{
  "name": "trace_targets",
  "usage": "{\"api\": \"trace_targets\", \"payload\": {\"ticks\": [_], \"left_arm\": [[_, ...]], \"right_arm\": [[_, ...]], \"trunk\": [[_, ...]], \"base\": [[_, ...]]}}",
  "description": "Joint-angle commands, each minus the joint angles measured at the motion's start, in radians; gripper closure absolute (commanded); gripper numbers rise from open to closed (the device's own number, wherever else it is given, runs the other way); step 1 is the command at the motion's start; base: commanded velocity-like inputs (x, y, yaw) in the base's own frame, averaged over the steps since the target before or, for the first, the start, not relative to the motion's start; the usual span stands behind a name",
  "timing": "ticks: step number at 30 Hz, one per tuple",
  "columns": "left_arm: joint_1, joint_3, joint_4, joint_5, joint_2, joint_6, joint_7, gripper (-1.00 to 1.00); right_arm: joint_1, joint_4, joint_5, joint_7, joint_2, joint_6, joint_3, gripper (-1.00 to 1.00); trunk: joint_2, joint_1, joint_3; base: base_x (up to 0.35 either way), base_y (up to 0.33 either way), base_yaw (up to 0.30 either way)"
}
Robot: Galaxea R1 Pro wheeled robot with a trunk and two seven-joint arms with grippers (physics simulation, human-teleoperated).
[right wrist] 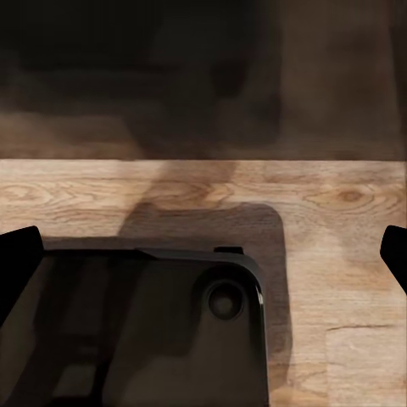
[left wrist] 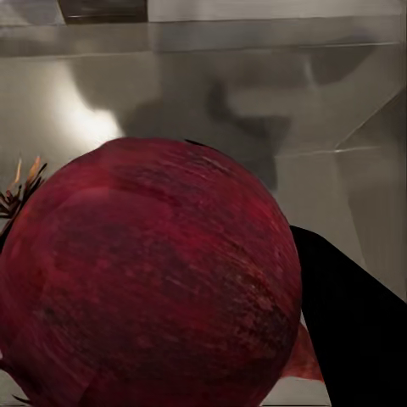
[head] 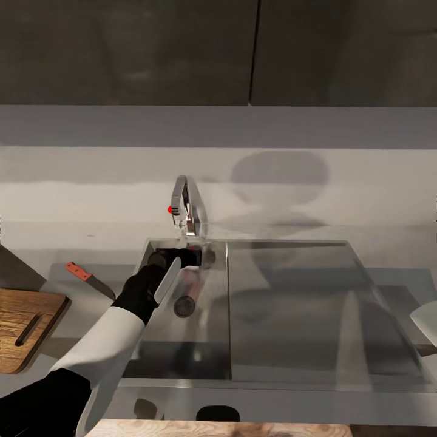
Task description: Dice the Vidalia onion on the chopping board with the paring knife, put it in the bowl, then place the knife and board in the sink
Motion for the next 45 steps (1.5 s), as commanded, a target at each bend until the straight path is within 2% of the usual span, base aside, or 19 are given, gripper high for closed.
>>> {"api": "trace_targets", "payload": {"ticks": [1, 16, 20, 22, 27, 32, 36, 45], "left_arm": [[-0.001, -0.002, -0.001, 0.011, 0.001, 0.004, 0.010, 1.00], [-0.001, -0.002, -0.032, 0.011, 0.014, 0.007, 0.010, 1.00], [-0.001, -0.002, -0.063, 0.010, 0.014, 0.065, 0.010, 1.00], [-0.001, -0.002, -0.088, 0.010, 0.014, 0.099, 0.010, 1.00], [-0.001, -0.002, -0.120, 0.009, 0.014, 0.121, 0.010, 1.00], [-0.001, -0.001, -0.156, 0.009, 0.015, 0.128, 0.010, 1.00], [-0.001, -0.001, -0.214, 0.009, 0.025, 0.171, 0.010, 1.00], [-0.001, 0.002, -0.310, 0.009, 0.044, 0.205, 0.010, 1.00]], "right_arm": [[0.001, -0.002, -0.003, -0.008, -0.001, 0.000, 0.008, -1.00], [0.001, -0.002, -0.003, -0.008, -0.001, -0.002, 0.009, -1.00], [0.001, -0.005, -0.002, -0.008, -0.001, -0.033, 0.010, -1.00], [0.001, -0.002, -0.003, -0.009, -0.001, -0.075, 0.011, -1.00], [0.001, 0.003, -0.002, -0.010, 0.000, -0.166, 0.013, -1.00], [0.001, 0.005, -0.004, -0.008, 0.000, -0.206, 0.013, -1.00], [0.001, 0.018, -0.003, -0.007, -0.001, -0.207, 0.013, -1.00], [0.015, 0.026, -0.003, -0.002, -0.001, -0.207, 0.013, -1.00]], "trunk": [[-0.002, 0.000, 0.000], [-0.002, 0.000, 0.022], [-0.002, 0.000, 0.029], [-0.002, 0.000, 0.031], [-0.002, 0.000, 0.032], [-0.002, 0.000, 0.033], [-0.002, 0.000, 0.033], [-0.002, 0.000, 0.033]], "base": [[-0.135, 0.000, 0.000], [-0.298, 0.000, 0.000], [-0.331, 0.000, 0.000], [-0.331, 0.000, 0.000], [-0.329, 0.000, 0.000], [-0.217, 0.000, 0.000], [-0.041, 0.000, 0.000], [-0.002, 0.000, 0.000]]}}
